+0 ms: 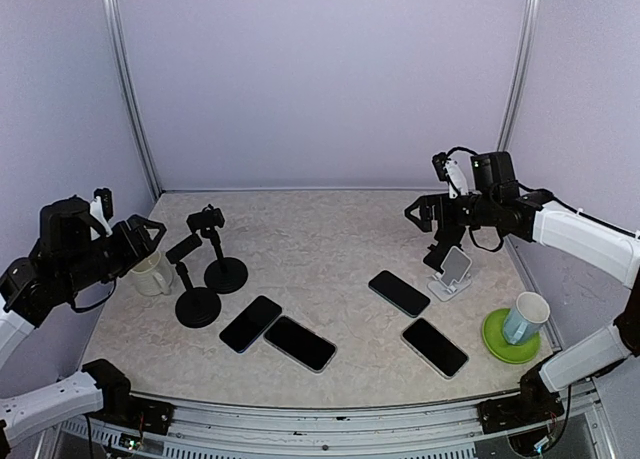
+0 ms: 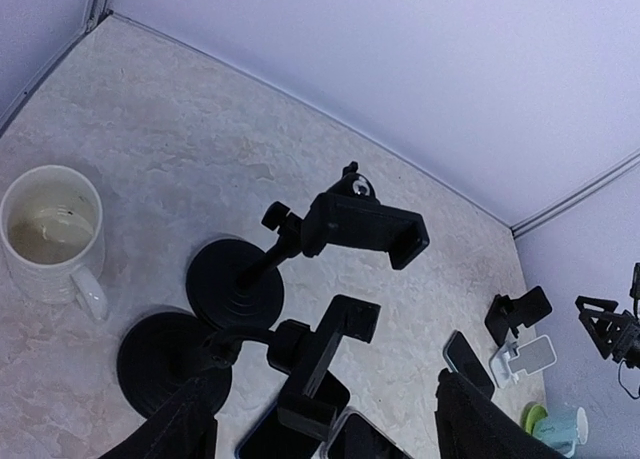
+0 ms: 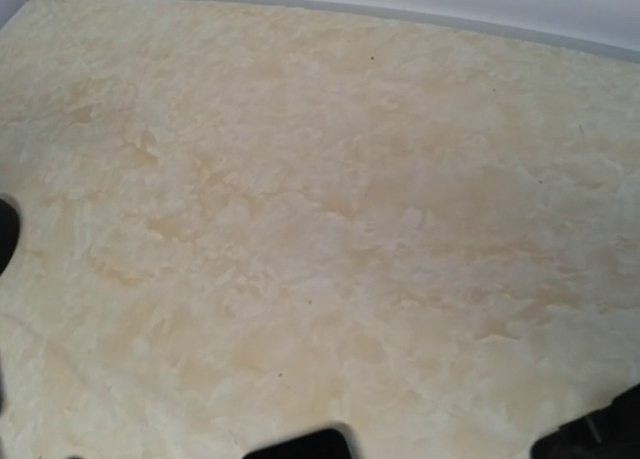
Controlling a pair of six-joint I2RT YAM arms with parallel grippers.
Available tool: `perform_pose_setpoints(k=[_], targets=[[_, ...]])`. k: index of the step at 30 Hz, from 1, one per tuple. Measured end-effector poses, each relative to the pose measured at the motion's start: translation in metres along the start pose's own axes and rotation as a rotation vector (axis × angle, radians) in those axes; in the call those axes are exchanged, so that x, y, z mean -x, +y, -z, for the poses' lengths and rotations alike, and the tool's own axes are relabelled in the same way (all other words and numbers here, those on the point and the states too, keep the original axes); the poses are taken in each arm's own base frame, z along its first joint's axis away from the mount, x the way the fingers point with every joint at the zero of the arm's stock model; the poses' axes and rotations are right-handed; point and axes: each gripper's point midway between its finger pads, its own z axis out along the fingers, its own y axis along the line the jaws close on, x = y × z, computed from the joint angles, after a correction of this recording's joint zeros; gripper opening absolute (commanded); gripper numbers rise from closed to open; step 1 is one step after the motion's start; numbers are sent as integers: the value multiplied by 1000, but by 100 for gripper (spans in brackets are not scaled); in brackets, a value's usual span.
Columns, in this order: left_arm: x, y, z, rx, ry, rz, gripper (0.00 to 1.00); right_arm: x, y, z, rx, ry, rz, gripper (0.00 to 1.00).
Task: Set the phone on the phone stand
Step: Pick up the phone stand from the corner of the board.
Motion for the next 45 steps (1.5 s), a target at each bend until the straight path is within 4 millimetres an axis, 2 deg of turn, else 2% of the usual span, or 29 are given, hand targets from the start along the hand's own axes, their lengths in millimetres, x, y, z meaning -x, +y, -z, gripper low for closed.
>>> perform_pose_setpoints(k=[4,8,17,23,36,41,45], targets=[[-12,0,0,-10,29,19,72,0,0,0,-2,-1,3,100],[-21,2,-4,-5,57,22,66,0,0,0,-2,-1,4,100],[-37,7,-9,3,91,18,64,0,0,0,3,-1,7,100],[-40,10,-12,5,95,21,54,-2,0,0,4,2,6,100],[-42,10,-20,14,99,-5,49,-1,1,-1,5,-1,8,100],[-39,7,-22,-1,84,-5,47,-2,7,-1,16,1,19,100],[-39,5,-24,-10,77,-3,46,-7,23,-5,50,16,54,100]])
